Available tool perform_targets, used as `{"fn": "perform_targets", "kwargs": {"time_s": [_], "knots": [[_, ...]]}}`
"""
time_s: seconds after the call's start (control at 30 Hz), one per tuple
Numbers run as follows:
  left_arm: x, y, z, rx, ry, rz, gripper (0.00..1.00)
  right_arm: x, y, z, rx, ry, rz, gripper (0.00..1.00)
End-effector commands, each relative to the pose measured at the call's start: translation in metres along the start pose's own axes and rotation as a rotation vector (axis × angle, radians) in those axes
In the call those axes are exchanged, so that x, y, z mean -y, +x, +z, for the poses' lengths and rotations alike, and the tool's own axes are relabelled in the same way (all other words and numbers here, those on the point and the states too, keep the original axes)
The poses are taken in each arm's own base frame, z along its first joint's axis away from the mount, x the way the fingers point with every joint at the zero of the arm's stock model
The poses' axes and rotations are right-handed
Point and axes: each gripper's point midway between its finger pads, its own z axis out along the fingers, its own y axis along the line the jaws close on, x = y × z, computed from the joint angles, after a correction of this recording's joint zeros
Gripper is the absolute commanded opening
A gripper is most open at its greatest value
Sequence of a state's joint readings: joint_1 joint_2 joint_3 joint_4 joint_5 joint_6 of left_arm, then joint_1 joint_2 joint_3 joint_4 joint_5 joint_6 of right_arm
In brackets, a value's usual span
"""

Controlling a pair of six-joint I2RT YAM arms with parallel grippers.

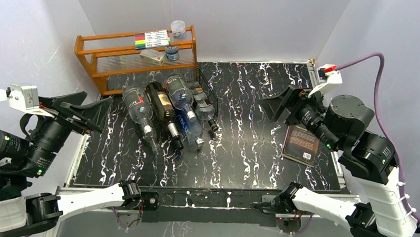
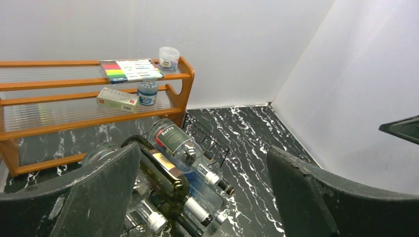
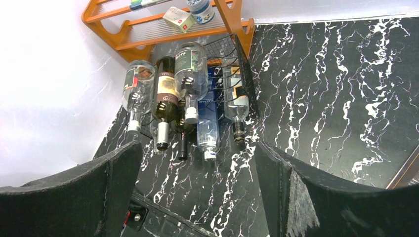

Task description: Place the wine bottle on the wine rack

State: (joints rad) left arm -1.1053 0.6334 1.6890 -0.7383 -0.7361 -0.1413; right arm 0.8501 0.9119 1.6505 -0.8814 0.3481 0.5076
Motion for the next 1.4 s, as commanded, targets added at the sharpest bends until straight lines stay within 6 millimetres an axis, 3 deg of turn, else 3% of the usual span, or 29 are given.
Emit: {"fn": "perform_targets", "kwargs": {"time_s": [0.0,0.97,1.37], "knots": [[0.000,0.009,0.008,-0.046,-0.040,0.057,0.98,0.003,-0.015,-0.005,0.052,0.019,-0.005,0.95],[-0.002,0.016,0.009,-0.057,-0.054,0.065,0.98,-0.002,-0.004,0.000,0.022,-0.018,-0.013,0.98],[0.008,0.026,0.013,-0.094,-0.010,0.091,0.98,-0.022,0.011,0.004,-0.037,-0.137,-0.055,0.98]]}}
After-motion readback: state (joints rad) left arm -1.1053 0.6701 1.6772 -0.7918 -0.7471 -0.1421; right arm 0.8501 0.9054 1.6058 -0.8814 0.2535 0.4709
